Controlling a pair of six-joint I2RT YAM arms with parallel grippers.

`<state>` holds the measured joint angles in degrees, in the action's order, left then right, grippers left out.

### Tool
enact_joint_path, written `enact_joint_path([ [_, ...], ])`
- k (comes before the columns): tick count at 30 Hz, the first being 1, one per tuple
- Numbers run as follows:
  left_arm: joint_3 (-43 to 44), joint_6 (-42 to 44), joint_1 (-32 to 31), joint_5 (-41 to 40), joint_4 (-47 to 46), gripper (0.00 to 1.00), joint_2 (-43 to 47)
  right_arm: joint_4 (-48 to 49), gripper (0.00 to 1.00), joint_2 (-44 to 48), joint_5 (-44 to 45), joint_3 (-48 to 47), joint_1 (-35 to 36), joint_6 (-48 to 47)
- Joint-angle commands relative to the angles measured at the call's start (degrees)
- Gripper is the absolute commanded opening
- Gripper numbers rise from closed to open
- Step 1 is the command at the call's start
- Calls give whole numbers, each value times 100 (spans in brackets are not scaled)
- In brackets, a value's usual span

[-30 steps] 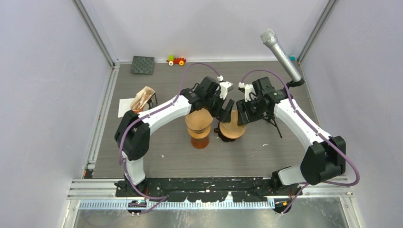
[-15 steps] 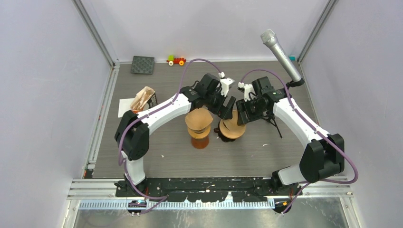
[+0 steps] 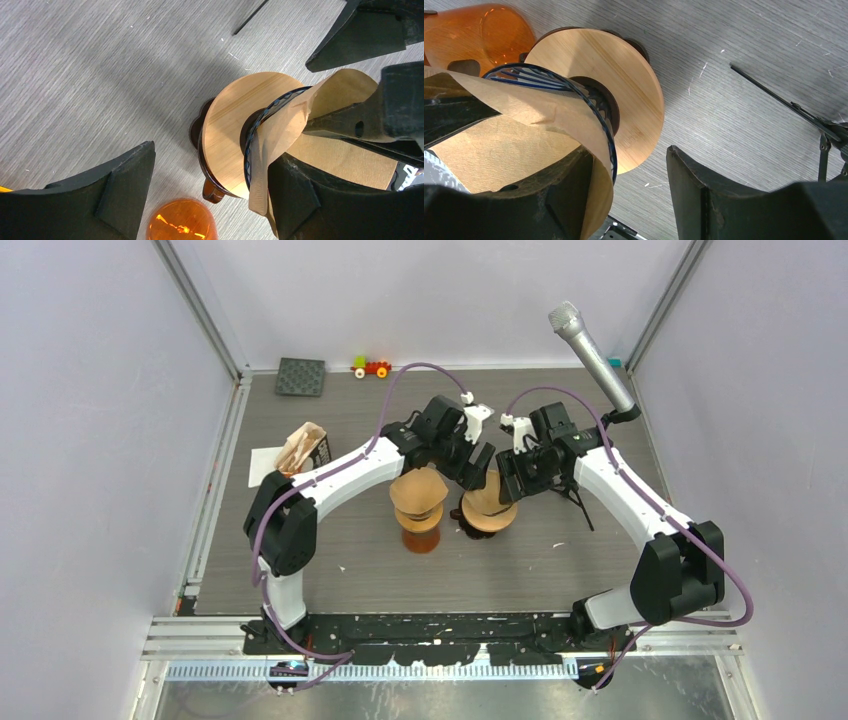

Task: Place the coffee filter in the dripper
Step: Place the coffee filter in the coffee dripper.

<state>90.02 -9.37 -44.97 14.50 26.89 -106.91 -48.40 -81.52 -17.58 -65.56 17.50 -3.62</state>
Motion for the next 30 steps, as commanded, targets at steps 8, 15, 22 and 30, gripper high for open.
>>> enact_joint_path([
  [8,3,172,23,113,-192,80,-53,294,61,136,119,112,-16,-60],
  [15,-54,163,23,158,-180,80,-84,366,60,127,158,188,-19,-77],
  [22,-89,146,23,158,-172,80,-84,475,61,151,159,275,-18,-71],
  [30,-90,138,15,105,-152,80,-132,620,60,242,194,394,-23,-1],
])
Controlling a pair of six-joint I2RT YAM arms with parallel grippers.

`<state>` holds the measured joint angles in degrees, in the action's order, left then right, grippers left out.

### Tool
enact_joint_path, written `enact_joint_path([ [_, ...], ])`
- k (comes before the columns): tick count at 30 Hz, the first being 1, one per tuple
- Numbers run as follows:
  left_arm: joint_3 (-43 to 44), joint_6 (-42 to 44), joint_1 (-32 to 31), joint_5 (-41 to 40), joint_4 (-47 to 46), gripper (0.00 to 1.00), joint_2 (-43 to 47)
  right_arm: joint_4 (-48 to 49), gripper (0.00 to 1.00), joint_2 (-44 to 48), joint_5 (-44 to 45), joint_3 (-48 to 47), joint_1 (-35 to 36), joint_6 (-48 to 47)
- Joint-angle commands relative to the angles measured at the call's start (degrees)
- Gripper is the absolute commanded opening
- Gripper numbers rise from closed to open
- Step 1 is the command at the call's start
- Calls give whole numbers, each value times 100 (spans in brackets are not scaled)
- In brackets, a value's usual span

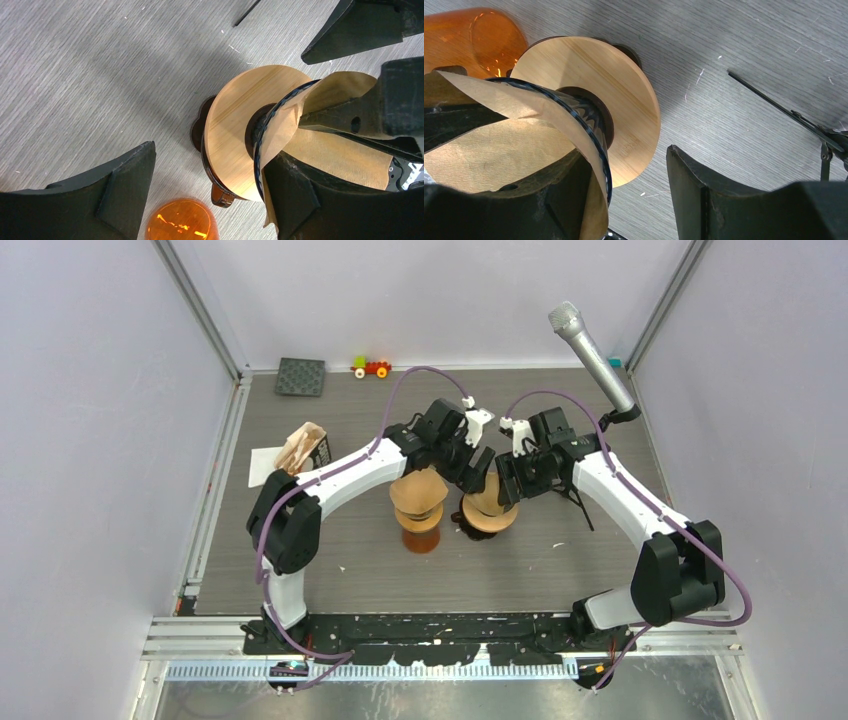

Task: Place the coffee filter in the dripper
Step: Place the coffee filter in the coffee dripper.

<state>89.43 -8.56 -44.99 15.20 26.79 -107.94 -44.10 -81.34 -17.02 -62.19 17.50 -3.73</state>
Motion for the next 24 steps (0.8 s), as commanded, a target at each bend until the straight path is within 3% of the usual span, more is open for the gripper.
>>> enact_joint_path([
  [1,-30,58,17,28,-132,80,-38,202,60,224,139,63,-18,12],
  [24,-31,126,8,0,-6,80,-131,141,61,245,181,5,23,-102],
])
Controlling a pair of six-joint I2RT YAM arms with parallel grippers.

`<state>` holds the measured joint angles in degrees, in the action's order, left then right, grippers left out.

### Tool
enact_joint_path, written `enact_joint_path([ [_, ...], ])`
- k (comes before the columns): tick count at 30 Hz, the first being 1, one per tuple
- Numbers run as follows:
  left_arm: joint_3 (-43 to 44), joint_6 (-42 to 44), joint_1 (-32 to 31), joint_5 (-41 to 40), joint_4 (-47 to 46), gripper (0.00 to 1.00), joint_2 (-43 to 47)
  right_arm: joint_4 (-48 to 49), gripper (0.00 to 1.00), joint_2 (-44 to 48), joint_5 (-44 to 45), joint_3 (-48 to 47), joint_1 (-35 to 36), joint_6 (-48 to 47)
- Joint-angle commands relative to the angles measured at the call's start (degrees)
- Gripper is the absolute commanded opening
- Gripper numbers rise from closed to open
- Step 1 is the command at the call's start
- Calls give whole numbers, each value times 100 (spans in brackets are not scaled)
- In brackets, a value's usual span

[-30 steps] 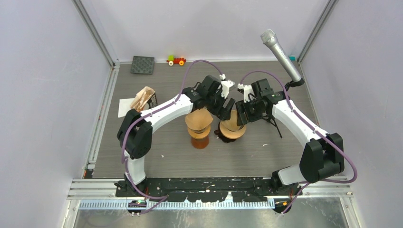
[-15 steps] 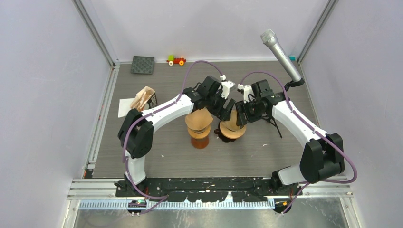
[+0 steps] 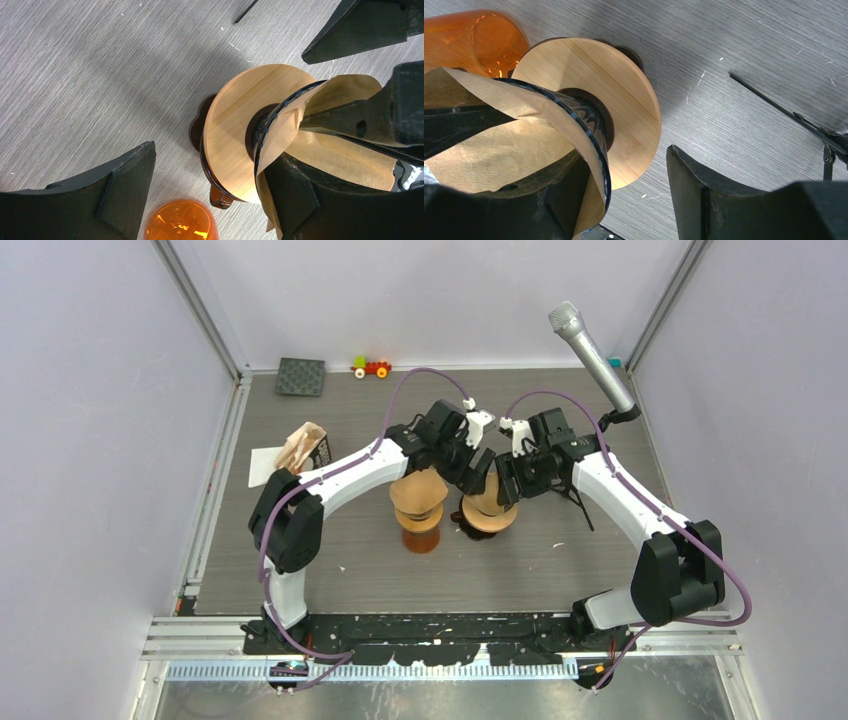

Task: Place the coffee filter in the dripper
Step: Place the coffee filter in the coffee dripper.

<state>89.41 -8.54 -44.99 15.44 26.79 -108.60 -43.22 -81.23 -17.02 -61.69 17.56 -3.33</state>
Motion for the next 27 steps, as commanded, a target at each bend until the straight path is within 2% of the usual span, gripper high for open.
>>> enact_joint_path([
  [1,-24,117,1,-25,2,80,-57,43,61,243,181,-63,19,-141],
  [27,536,32,6,196,312,84,112,-187,61,409,-229,-492,15,-46],
])
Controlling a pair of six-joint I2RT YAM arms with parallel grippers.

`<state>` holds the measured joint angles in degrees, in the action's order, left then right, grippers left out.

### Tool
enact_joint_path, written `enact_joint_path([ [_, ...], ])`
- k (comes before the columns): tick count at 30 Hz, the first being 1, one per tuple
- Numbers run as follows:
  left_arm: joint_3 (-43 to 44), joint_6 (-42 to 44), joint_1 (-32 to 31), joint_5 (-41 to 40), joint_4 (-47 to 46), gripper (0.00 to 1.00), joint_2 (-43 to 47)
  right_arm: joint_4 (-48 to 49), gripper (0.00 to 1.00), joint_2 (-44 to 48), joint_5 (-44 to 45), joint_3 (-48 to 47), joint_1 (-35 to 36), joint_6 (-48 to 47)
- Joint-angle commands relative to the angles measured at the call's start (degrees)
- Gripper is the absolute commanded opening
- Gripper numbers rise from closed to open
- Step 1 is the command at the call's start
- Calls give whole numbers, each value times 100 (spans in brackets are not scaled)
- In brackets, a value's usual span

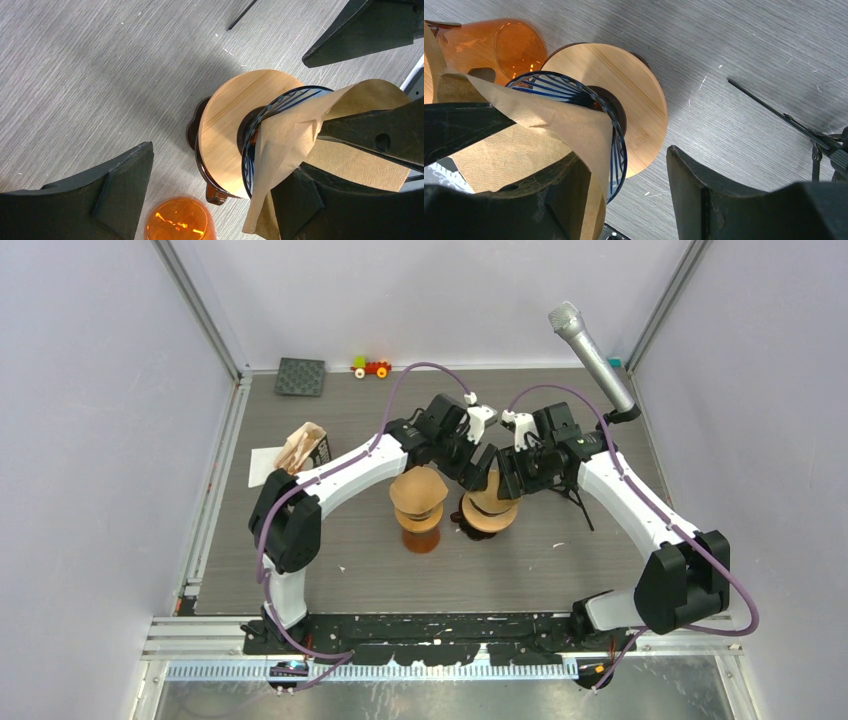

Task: Place the coffee filter in the dripper
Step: Place the coffee filter in the coffee dripper.

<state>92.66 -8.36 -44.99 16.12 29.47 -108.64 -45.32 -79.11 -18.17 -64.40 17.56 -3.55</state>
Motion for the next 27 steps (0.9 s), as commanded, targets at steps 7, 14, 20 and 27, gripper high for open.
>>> enact_joint_path([
  [7,193,-16,17,137,48,84,189,23,61,186,-99,-213,18,-14],
  [14,173,-42,17,210,-18,85,244,47,61,166,-36,-156,19,45],
  [20,-99,-82,17,66,-125,85,160,199,61,64,33,56,19,86],
  [27,-498,-248,17,14,-409,84,207,397,61,14,74,300,18,122],
])
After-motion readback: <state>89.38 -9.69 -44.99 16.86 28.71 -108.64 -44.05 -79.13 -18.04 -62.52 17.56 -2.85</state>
